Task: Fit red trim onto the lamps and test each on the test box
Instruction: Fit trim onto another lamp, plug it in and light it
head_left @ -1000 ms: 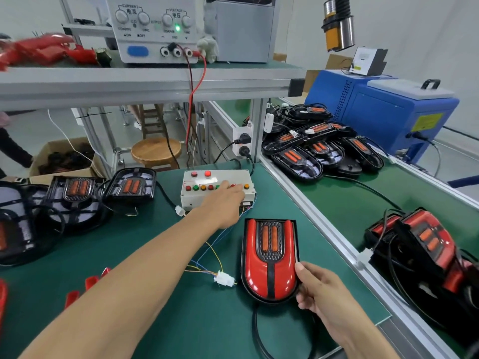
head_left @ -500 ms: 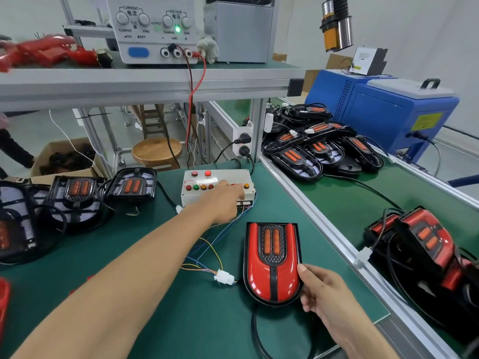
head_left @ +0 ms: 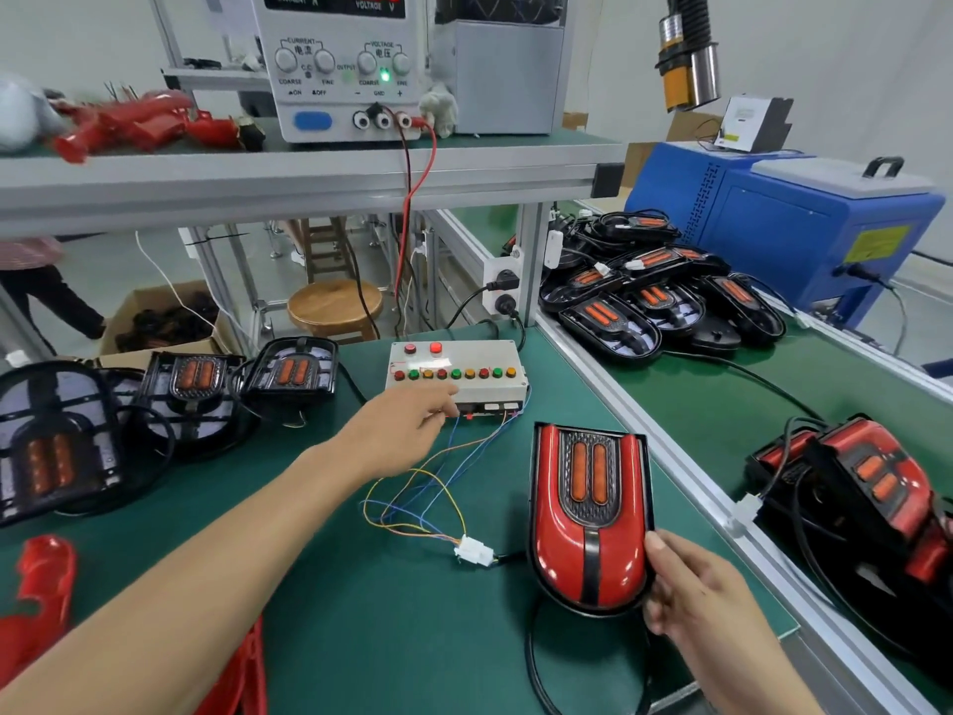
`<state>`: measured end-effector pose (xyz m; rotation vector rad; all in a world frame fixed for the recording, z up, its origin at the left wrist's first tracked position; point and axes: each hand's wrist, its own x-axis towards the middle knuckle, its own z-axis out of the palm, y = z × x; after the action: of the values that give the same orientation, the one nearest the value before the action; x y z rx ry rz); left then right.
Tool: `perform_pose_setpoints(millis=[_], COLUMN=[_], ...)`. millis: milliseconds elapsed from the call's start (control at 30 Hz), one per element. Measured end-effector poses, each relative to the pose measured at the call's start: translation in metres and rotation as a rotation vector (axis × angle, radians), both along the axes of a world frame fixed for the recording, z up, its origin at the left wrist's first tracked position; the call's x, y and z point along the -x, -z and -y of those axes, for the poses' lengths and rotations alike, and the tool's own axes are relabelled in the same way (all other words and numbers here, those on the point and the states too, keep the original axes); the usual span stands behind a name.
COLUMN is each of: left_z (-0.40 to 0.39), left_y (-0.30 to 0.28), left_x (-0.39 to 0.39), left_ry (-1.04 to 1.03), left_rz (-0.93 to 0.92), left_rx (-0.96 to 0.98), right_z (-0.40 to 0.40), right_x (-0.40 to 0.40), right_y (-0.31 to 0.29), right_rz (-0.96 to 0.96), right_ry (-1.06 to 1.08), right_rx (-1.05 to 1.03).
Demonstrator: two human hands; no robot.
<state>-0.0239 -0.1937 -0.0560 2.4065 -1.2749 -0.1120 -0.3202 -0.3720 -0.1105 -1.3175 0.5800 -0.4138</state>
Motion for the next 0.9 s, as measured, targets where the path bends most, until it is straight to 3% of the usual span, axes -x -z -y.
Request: perform_pose_setpoints(millis=[433, 900], left_z=[0.083, 0.095], left_y=[0.022, 0.017], left_x=[-0.004, -0.002], left_ry=[0.032, -0.027], left_rz=[0.03, 0.187], left_rx=[-0.231, -0.371], right_z=[-0.013, -0.011], right_x=[-0.003, -0.013], right_y=[0.002, 0.018], right_rz=[0.222, 0.193], right_ry=[0.086, 0.044], right_rx=[-0.095, -0.049])
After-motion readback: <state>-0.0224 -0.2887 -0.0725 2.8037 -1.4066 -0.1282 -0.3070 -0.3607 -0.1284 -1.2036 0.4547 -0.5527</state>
